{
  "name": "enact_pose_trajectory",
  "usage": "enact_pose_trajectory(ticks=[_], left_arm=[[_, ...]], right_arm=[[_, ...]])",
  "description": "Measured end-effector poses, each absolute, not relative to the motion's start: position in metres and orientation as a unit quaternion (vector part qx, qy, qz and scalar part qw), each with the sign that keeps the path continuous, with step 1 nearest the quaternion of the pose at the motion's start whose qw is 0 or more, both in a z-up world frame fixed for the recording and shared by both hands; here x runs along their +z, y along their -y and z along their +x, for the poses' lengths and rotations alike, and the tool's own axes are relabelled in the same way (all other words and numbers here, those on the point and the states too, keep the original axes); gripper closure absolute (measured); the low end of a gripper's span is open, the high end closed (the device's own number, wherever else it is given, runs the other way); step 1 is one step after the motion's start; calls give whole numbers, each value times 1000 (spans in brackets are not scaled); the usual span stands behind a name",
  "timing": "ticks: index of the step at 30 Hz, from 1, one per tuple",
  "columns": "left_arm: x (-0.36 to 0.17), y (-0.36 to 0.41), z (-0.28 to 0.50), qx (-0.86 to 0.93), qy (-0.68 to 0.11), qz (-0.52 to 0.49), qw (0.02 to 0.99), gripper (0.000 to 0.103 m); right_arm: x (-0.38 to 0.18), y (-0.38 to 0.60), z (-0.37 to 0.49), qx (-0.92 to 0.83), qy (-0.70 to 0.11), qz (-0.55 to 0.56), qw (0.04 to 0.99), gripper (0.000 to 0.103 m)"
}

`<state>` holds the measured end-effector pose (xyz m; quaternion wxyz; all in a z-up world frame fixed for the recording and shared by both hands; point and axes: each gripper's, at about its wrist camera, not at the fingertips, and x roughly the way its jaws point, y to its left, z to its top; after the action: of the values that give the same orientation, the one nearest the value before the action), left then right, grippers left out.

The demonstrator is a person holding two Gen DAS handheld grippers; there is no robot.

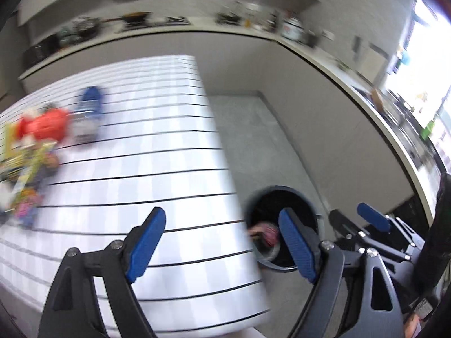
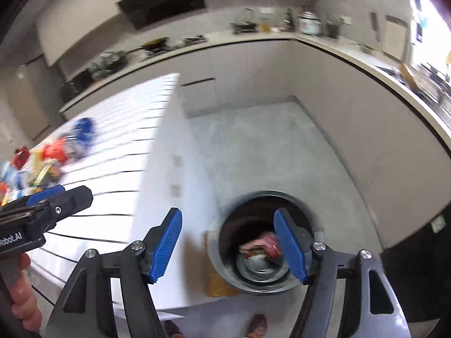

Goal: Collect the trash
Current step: 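Swing both open tools back over the island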

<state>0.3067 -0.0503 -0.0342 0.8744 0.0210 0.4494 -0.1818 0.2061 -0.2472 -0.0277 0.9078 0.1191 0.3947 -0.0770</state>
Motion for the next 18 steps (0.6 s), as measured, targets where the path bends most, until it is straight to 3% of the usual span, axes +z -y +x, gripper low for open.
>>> enact_pose_trajectory(ticks=[10, 18], left_arm=[[-62, -176, 314, -25, -460, -22, 887, 18], [-77, -248, 319, 41, -475, -40, 878, 18]], right_arm=[[-23, 52, 256, 16, -383, 110, 917, 30], [-18, -42, 286, 84, -390, 90, 913, 30]])
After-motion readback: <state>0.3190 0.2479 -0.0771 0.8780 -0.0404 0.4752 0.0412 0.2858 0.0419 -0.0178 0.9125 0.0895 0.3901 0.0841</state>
